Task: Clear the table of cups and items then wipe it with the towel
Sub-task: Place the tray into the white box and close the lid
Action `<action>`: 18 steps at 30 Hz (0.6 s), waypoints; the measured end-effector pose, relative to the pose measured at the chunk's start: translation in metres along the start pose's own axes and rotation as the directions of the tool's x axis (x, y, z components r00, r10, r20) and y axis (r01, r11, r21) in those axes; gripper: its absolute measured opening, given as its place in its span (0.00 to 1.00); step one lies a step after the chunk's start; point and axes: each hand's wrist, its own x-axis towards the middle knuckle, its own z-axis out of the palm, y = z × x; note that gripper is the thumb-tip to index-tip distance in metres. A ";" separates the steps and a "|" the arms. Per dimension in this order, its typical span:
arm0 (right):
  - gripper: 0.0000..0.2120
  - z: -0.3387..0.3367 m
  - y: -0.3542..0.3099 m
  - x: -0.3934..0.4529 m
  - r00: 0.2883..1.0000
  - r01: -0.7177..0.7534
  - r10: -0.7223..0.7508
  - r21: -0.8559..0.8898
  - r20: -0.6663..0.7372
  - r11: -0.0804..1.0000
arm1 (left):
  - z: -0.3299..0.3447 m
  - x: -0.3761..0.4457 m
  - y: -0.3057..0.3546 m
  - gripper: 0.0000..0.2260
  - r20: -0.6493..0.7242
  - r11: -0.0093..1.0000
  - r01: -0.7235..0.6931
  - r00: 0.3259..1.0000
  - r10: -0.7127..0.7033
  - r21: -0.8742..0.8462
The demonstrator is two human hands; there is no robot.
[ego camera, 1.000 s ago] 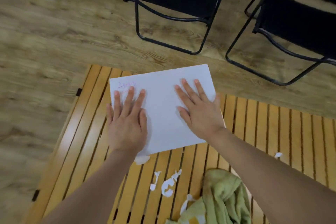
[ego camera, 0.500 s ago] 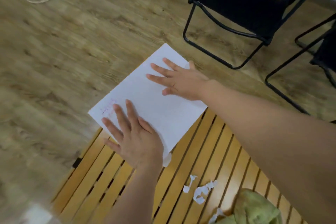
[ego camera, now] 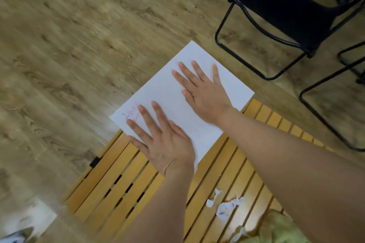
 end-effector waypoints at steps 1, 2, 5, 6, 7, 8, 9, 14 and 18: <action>0.26 0.004 -0.002 -0.008 0.999 -0.026 0.027 0.010 -0.019 1.000 | 0.000 -0.001 0.000 0.26 -0.007 1.000 0.005 1.000 -0.005 0.000; 0.26 0.008 -0.004 -0.017 0.998 -0.059 0.059 0.015 -0.037 0.998 | 0.001 -0.001 0.001 0.26 -0.013 1.000 0.011 1.000 -0.011 -0.002; 0.26 0.016 -0.004 -0.032 0.992 -0.114 0.114 0.010 -0.060 0.993 | 0.002 -0.003 0.004 0.25 -0.023 0.999 0.040 0.999 -0.040 -0.015; 0.26 0.015 -0.003 -0.031 0.993 -0.106 0.106 0.010 -0.056 0.994 | 0.004 -0.004 0.006 0.25 -0.025 0.998 0.056 0.998 -0.056 -0.015; 0.26 0.013 -0.001 -0.027 0.995 -0.092 0.092 0.009 -0.050 0.996 | 0.005 -0.003 0.008 0.25 -0.026 0.997 0.070 0.997 -0.070 -0.014; 0.26 0.011 0.001 -0.022 0.996 -0.073 0.073 0.006 -0.043 0.997 | 0.006 -0.002 0.009 0.25 -0.027 0.996 0.082 0.996 -0.083 -0.016; 0.26 0.009 0.004 -0.017 0.998 -0.053 0.053 0.003 -0.035 0.999 | 0.006 -0.002 0.012 0.25 -0.029 0.995 0.093 0.995 -0.094 -0.020; 0.26 0.002 0.019 -0.003 1.000 0.008 -0.008 0.001 -0.023 1.000 | 0.012 0.002 0.030 0.25 -0.042 0.991 0.130 0.991 -0.131 -0.033; 0.26 -0.003 0.030 0.004 0.999 0.034 -0.034 -0.015 -0.010 0.999 | 0.017 0.004 0.041 0.25 -0.055 0.987 0.153 0.986 -0.157 -0.057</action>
